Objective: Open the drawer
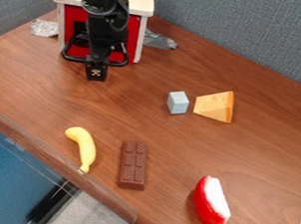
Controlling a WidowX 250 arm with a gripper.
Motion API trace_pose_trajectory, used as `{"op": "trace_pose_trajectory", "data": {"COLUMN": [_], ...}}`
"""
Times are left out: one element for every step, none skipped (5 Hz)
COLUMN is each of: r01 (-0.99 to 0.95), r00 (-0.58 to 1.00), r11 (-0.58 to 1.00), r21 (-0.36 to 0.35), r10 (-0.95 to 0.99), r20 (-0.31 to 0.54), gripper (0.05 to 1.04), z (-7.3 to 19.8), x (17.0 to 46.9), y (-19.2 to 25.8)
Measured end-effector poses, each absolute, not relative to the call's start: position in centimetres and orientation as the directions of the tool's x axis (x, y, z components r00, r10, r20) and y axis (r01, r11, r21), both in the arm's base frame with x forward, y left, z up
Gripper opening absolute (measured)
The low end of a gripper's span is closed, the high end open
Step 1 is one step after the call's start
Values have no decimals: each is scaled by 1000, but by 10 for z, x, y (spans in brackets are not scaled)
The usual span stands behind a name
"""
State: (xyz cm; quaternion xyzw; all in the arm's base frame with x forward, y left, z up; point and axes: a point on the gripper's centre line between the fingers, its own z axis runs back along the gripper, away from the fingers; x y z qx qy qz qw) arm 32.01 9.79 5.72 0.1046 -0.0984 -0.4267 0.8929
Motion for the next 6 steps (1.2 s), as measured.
{"op": "trace_pose_trajectory", "data": {"r01": [726, 723, 716, 706, 705, 698], "r00": [634, 638, 654, 672, 676, 685], "r11": [631, 632, 644, 657, 656, 671], "r21": [274, 277, 269, 265, 269, 250], "r10": [-768, -766, -754, -739, -736, -727], "r20": [92, 81, 63, 43, 25, 37], "gripper": [999, 955, 672, 364, 173, 144], "z": [52, 48, 39, 31, 31, 31], "x": [324, 327, 331, 332, 331, 329], "y": [101, 106, 111, 115, 118, 114]}}
